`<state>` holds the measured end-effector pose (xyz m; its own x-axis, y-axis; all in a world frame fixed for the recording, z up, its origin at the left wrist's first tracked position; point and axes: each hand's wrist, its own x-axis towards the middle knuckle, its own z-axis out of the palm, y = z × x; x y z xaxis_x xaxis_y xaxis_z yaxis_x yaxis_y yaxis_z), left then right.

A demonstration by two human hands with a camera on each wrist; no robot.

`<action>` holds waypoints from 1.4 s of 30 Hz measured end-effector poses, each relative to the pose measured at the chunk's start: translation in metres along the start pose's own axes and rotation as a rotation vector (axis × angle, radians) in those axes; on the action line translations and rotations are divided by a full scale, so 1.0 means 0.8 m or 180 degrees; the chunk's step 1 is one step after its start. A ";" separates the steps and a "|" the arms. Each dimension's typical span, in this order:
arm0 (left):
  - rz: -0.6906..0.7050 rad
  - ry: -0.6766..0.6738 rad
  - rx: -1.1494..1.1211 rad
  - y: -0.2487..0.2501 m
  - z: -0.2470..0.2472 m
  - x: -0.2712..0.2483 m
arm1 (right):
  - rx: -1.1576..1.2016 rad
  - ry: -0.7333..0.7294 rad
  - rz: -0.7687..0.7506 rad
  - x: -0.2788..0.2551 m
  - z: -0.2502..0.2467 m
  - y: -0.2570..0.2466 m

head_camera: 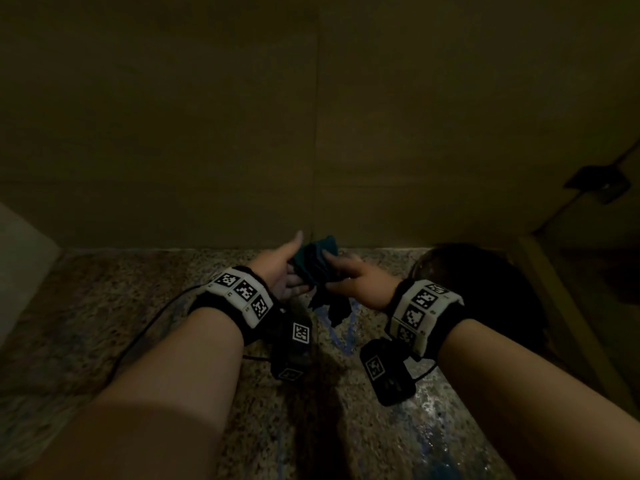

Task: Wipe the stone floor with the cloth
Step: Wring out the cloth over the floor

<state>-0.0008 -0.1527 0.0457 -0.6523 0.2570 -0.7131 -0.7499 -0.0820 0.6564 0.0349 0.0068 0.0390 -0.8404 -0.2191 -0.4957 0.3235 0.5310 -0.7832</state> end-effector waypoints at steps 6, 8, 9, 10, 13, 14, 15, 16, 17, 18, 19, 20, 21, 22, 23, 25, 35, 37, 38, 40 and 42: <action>0.0153 0.0178 0.0087 0.002 -0.001 0.002 | 0.0957 -0.0162 -0.0115 -0.009 -0.006 0.002; 0.0178 0.0159 0.0038 0.001 -0.001 0.003 | 0.0937 -0.0212 -0.0127 -0.010 -0.006 0.005; 0.0188 0.0138 0.0046 0.000 0.000 0.003 | 0.0911 -0.0248 -0.0145 -0.010 -0.006 0.005; 0.0206 0.0126 0.0099 -0.001 0.001 0.003 | 0.0892 -0.0268 -0.0160 -0.011 -0.006 0.006; 0.0308 0.0187 0.0410 -0.003 -0.001 0.007 | 0.0911 -0.0075 -0.0090 -0.008 -0.009 0.013; 0.0333 0.0203 0.0491 -0.003 -0.002 0.009 | 0.0925 0.0125 -0.0028 -0.006 -0.012 0.016; 0.0334 0.0200 0.0530 -0.001 -0.003 0.010 | 0.0968 0.0370 0.0068 -0.002 -0.014 0.023; 0.0322 0.0162 0.0550 0.000 -0.003 0.010 | 0.1008 0.0606 0.0197 0.001 -0.017 0.031; 0.0319 0.0095 0.0589 0.001 -0.003 0.011 | 0.1021 0.0778 0.0316 0.003 -0.019 0.041; 0.0326 0.0014 0.0644 0.002 -0.003 0.010 | 0.1053 0.0862 0.0408 0.004 -0.021 0.051; 0.0329 -0.0065 0.0714 0.003 -0.002 0.009 | 0.1136 0.0875 0.0471 0.005 -0.022 0.060; 0.0323 -0.0146 0.0796 0.004 -0.001 0.008 | 0.1231 0.0842 0.0484 0.003 -0.023 0.065; 0.0305 -0.0243 0.0890 0.003 -0.001 0.008 | 0.1328 0.0782 0.0468 0.001 -0.024 0.069; 0.0285 -0.0362 0.0979 0.002 0.000 0.009 | 0.1423 0.0723 0.0456 0.001 -0.023 0.073; 0.0257 -0.0469 0.1084 0.002 0.000 0.010 | 0.1534 0.0663 0.0474 0.002 -0.023 0.077; 0.0128 -0.0554 0.1371 0.002 0.005 0.011 | 0.1762 0.0548 0.0497 0.005 -0.023 0.085; -0.0092 -0.0171 0.3783 -0.030 -0.018 0.053 | -0.0208 0.0266 0.0718 0.011 -0.016 0.112; -0.0174 -0.0148 0.4871 -0.023 -0.037 0.061 | -0.1078 0.0190 0.0844 0.013 -0.015 0.109; -0.0229 -0.0132 0.5325 -0.020 -0.048 0.064 | -0.1256 0.0137 0.0841 0.015 -0.015 0.111; -0.0239 -0.0036 0.6140 -0.006 -0.066 0.060 | -0.1317 0.0132 0.0870 0.022 -0.014 0.112; -0.0099 0.0128 0.6850 0.007 -0.083 0.057 | -0.1247 0.0117 0.0909 0.027 -0.012 0.116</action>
<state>-0.0420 -0.2052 0.0009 -0.6686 0.2188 -0.7107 0.4768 0.8595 -0.1840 0.0423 0.0592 -0.0411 -0.7590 0.0055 -0.6511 0.3613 0.8355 -0.4141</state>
